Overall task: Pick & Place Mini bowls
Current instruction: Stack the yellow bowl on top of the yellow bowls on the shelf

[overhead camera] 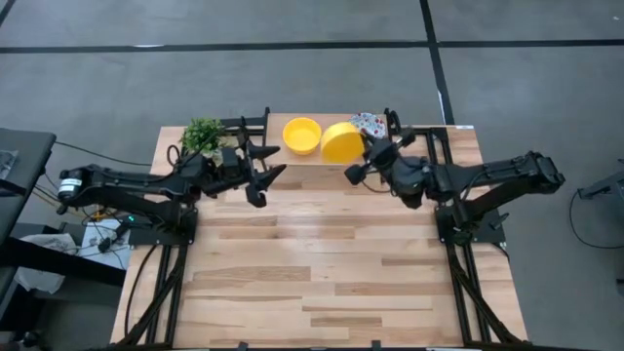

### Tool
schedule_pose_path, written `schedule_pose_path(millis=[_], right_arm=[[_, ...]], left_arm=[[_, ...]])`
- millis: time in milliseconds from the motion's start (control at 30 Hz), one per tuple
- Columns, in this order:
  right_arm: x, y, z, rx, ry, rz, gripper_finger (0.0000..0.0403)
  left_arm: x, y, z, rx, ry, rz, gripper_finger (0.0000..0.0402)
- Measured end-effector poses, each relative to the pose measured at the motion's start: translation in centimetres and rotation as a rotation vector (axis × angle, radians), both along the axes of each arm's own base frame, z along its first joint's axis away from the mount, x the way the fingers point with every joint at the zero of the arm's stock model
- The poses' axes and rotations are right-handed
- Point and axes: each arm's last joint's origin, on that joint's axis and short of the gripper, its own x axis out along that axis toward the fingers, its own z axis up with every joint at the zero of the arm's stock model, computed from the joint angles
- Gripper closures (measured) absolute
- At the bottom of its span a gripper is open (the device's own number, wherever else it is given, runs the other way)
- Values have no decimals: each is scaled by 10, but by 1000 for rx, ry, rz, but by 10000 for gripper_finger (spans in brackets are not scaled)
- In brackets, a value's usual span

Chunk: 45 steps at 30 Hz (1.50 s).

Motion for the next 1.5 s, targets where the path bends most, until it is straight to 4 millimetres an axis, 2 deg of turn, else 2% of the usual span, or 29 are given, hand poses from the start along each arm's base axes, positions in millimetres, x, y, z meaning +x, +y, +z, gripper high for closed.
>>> schedule_pose_path(millis=[167, 267, 500, 667, 1000, 1100, 1233, 1500], right_arm=[[2, -8, 11, -74, 2, -27, 403], [10, -9, 11, -120, 21, -34, 403], [60, -6, -1, -284, 216, -93, 403], [93, -4, 0, -371, 365, -157, 403], [135, -3, 0, -458, 513, -168, 403], [144, -2, 1, -476, 532, -166, 403], [155, 0, -4, -484, 551, -161, 403], [157, -4, -6, -468, 563, -191, 403]], left_arm=[[12, 1, 11, 30, -2, 49, 167], [19, 2, 14, 28, 0, 73, 167], [27, 4, 14, 30, 18, 143, 167], [27, 7, 14, 28, 36, 257, 170], [25, -1, 10, 73, 123, 451, 172], [24, 0, 8, 84, 174, 531, 172], [24, 0, 6, 90, 190, 535, 181], [22, -1, 8, 77, 185, 557, 237]])
